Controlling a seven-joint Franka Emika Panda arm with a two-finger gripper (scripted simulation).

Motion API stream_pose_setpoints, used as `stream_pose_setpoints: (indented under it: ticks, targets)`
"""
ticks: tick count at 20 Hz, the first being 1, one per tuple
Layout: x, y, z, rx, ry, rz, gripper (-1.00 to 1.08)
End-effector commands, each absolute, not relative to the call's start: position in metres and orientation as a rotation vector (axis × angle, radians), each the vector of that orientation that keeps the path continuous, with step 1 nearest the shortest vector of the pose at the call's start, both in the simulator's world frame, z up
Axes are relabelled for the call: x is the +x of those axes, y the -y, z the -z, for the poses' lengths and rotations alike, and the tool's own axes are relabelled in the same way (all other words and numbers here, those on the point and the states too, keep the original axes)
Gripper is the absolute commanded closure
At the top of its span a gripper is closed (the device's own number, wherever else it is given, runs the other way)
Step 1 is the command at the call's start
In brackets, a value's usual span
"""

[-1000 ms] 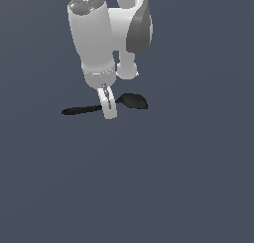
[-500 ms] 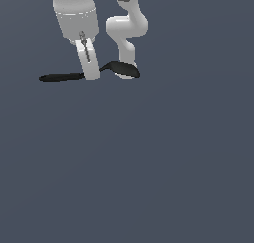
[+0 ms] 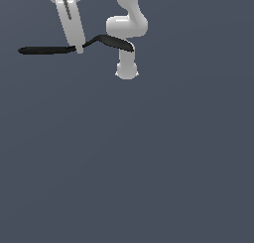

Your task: Pick up the object and move it to a goal position.

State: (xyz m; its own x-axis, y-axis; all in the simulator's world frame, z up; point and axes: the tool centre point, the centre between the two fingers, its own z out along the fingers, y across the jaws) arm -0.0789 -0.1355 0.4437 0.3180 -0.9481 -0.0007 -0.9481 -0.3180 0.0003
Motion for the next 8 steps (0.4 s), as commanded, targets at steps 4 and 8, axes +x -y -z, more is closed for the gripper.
stream_pose_setpoints:
  ticks: [4, 8]
  targets:
    - [-0.0831, 0.1409, -0.4618, -2.552, -1.832, 0.000, 1.08]
    - [-0.0829, 0.1415, -0.4641, -2.552, -1.832, 0.000, 1.08]
